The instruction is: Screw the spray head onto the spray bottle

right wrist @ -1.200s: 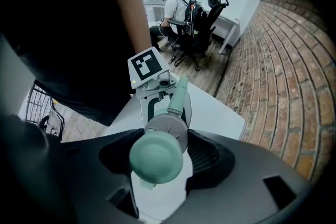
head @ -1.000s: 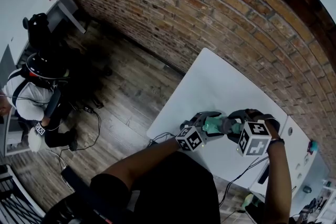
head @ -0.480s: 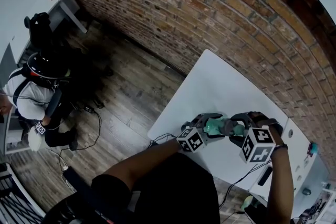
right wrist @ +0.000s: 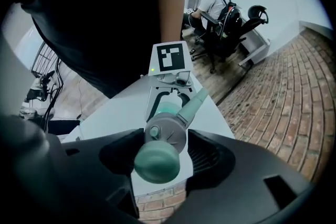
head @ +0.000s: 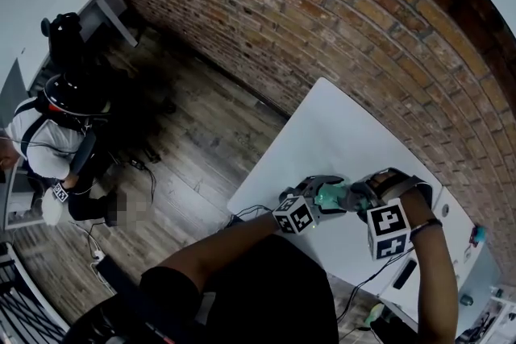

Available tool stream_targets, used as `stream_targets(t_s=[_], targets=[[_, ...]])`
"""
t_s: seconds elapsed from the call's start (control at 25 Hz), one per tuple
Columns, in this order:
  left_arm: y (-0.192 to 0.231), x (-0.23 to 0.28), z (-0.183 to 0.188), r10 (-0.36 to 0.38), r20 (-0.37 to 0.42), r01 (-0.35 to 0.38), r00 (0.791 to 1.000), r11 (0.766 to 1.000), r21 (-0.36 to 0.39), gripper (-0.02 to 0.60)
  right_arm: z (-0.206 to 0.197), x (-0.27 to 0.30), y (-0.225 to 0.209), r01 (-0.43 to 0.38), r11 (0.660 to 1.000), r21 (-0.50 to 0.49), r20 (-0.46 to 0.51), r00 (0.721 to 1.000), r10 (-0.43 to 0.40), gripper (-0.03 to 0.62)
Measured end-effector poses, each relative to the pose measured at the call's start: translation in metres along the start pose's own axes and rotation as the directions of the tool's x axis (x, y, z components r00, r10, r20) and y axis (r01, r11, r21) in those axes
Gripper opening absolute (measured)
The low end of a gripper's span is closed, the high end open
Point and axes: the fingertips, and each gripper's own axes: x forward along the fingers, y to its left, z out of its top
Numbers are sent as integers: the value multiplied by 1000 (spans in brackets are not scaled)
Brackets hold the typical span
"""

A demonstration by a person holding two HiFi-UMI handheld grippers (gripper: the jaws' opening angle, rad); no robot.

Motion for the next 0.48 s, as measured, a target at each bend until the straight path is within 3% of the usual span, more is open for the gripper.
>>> stream_targets(t_s=[0.28,0.48], targets=[[-2,-2,0,0,3,0,1000,1000,0,364,0,5,-1,0,998,-58,-33,999,-1,261],[-2,-2,-1,-1,1,1,1000,1000,-1,365,2,6,3,-20,1000,5,-3,1000,20,261]])
